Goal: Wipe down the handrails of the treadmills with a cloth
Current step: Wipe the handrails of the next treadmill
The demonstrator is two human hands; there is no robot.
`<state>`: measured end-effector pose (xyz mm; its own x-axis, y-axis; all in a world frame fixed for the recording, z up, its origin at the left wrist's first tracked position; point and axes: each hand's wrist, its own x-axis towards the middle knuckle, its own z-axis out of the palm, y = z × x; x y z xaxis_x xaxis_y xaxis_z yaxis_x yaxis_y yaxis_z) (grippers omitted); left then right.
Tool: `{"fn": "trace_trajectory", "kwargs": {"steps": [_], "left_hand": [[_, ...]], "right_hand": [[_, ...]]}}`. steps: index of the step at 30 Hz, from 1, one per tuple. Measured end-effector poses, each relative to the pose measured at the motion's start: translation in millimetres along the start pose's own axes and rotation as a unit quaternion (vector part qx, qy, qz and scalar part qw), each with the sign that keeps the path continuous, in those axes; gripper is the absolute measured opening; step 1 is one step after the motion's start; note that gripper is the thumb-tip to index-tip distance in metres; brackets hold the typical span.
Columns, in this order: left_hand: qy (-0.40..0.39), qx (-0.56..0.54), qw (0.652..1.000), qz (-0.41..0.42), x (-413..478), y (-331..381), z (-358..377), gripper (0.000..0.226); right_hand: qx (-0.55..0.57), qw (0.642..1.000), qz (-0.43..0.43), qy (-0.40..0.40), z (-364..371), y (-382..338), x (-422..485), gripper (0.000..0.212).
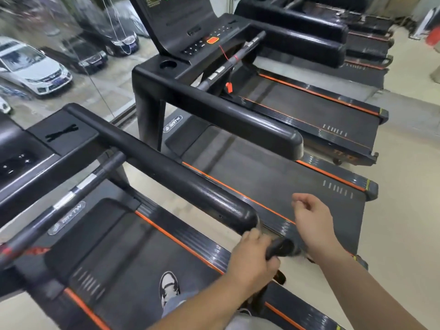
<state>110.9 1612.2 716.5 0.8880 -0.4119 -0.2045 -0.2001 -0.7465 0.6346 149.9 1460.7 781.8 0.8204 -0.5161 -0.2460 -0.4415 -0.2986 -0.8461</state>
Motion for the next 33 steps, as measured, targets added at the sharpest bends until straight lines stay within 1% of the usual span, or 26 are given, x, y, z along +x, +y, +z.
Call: {"fn": "trace_trajectory", "kwargs": {"steps": [2,4,5,6,7,9,10,11,13,14,17,19,21,22,23,24,25,26,27,28,29,30,31,33], "left_hand": [[0.118,-0.044,0.992,0.025,2.8,-3.0,-31.7,0.022],[0.23,-0.057,0.971,0.025,22.0,-7.1,-74.2,0.017],[0.272,-0.044,0.961,0.01,34.0,-11.2,-95.0,0.017],[0.297,-0.02,0.955,-0.013,46.6,-17.9,-111.6,0.019],[0.299,0.008,0.953,-0.039,57.8,-26.6,-120.9,0.022],[0.243,0.066,0.963,-0.094,66.8,-42.0,-117.1,0.026],[0.214,0.105,0.966,-0.099,63.9,-46.1,-105.2,0.027],[0.198,0.139,0.967,-0.082,58.4,-46.9,-90.8,0.028],[0.178,0.179,0.967,-0.019,48.3,-39.6,-66.9,0.035],[0.157,0.197,0.968,0.017,46.2,-33.7,-59.7,0.038],[0.102,0.255,0.956,0.104,51.9,-20.1,-47.1,0.041],[0.071,0.294,0.94,0.158,53.6,-12.7,-37.2,0.036],[0.011,0.373,0.899,0.227,46.8,-4.9,-24.7,0.032],[-0.032,0.406,0.877,0.254,41.5,-5.0,-14.9,0.036],[-0.084,0.425,0.863,0.26,35.6,-6.4,-5.3,0.04],[-0.13,0.429,0.86,0.244,28.7,-7.0,0.7,0.043],[-0.158,0.411,0.873,0.211,23.3,-7.3,4.7,0.043],[-0.171,0.363,0.902,0.162,20.7,-8.1,8.0,0.041],[-0.166,0.285,0.938,0.104,20.8,-8.4,10.5,0.036],[-0.146,0.193,0.969,0.044,24.1,-6.0,10.8,0.029],[-0.122,0.087,0.989,-0.013,29.1,-1.5,10.5,0.021],[-0.1,-0.016,0.993,-0.066,35.5,7.5,7.6,0.019],[-0.079,-0.108,0.985,-0.105,44.1,19.9,5.8,0.021],[-0.032,-0.243,0.96,-0.137,58.5,52.4,2.7,0.024]], "right_hand": [[0.021,1.0,0.01,-0.006,1.2,0.5,0.9,0.023],[0.029,0.999,0.032,-0.024,10.5,3.0,-2.0,0.022],[0.037,0.998,0.042,-0.032,16.6,5.3,-4.0,0.02],[0.047,0.997,0.051,-0.036,23.2,7.4,-5.8,0.019],[0.054,0.996,0.06,-0.039,29.8,8.7,-7.0,0.018],[0.053,0.994,0.08,-0.049,40.3,10.4,-9.1,0.017],[0.056,0.993,0.092,-0.051,43.1,10.7,-10.3,0.017],[0.064,0.991,0.104,-0.046,45.4,11.6,-10.4,0.017],[0.063,0.991,0.116,-0.019,44.9,13.4,-10.8,0.017],[0.056,0.991,0.122,-0.006,42.6,13.7,-11.8,0.017],[0.075,0.985,0.155,0.027,33.8,15.2,-17.0,0.022],[0.075,0.983,0.16,0.057,28.4,16.9,-20.4,0.028],[0.072,0.98,0.163,0.087,24.6,18.5,-23.7,0.032],[0.081,0.978,0.166,0.097,23.0,19.8,-25.9,0.031],[0.093,0.977,0.167,0.099,21.0,21.1,-28.3,0.029],[0.102,0.976,0.169,0.094,18.0,22.2,-30.2,0.027],[0.104,0.977,0.168,0.086,13.5,23.4,-31.3,0.024],[0.098,0.979,0.159,0.079,7.2,25.9,-30.8,0.017],[0.094,0.982,0.148,0.072,-0.2,27.5,-29.6,0.011],[0.091,0.984,0.139,0.07,-8.9,29.1,-28.1,0.009],[0.093,0.984,0.134,0.071,-18.2,31.0,-25.6,0.009],[0.096,0.984,0.134,0.072,-28.9,33.6,-23.0,0.009],[0.097,0.983,0.135,0.073,-40.0,36.7,-20.1,0.011],[0.094,0.984,0.14,0.052,-65.0,41.1,-15.1,0.024]]}}
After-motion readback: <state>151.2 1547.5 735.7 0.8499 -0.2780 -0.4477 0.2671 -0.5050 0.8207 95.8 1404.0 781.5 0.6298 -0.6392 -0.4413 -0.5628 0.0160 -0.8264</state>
